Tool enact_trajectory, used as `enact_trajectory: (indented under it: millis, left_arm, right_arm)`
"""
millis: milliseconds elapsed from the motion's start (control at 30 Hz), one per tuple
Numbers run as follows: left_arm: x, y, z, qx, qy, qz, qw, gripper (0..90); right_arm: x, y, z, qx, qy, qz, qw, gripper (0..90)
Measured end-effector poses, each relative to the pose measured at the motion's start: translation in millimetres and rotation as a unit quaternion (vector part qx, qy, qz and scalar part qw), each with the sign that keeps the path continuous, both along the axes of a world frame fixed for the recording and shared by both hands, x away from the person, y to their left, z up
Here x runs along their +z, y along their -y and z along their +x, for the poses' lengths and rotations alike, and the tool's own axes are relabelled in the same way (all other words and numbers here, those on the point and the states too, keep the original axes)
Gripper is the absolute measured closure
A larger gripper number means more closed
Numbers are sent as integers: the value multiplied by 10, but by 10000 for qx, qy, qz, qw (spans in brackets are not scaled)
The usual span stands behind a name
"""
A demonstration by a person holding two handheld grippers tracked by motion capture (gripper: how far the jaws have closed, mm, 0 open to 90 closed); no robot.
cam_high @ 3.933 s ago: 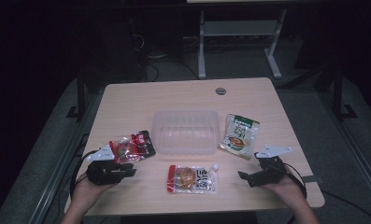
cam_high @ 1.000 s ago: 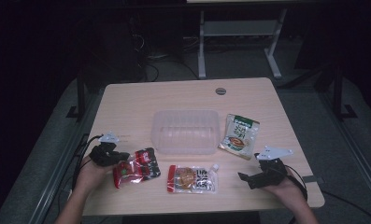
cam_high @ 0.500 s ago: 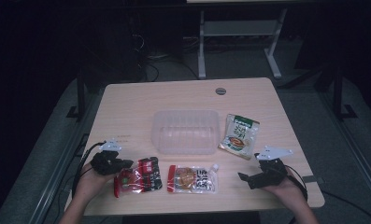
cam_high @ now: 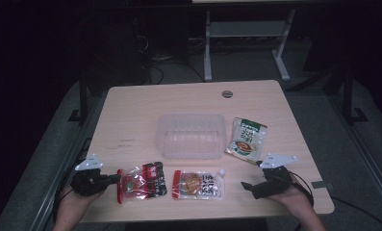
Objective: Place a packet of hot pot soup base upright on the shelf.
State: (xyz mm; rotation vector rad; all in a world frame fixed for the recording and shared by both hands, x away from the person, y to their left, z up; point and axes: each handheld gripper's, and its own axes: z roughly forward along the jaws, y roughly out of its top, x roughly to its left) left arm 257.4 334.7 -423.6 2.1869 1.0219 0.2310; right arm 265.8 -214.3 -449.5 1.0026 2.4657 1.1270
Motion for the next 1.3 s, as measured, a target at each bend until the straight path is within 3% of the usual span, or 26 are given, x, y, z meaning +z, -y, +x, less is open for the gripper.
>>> enact_trajectory:
  millis: [133,300,433,600,733,1067,1300]
  left_arm:
    - [-53,-4,25,-13,-138,-42,9999,898]
    - [-109,-3,34,-4,-229,140,9996,898]
    - [-155,-18,45,60,-301,168,9994,898]
    - [-191,-48,85,104,-379,208,9990,898]
    - [-243,-33,120,48,-479,293,9984,898]
    - [-262,83,150,-137,-506,225,9984,898]
    - [-290,99,155,-159,-561,199,9981,898]
  right_arm:
    - [22,-122,-11,216,23,33,9998,46]
    - [52,-296,-2,526,3,95,9986,54]
    - [78,-435,14,727,-12,83,9973,59]
    - [83,-612,42,926,-57,252,9954,59]
    - [95,-780,52,1072,-111,193,9940,59]
    - [183,-1165,115,1515,-222,387,9875,59]
    - [188,-1498,187,1797,-477,500,9813,62]
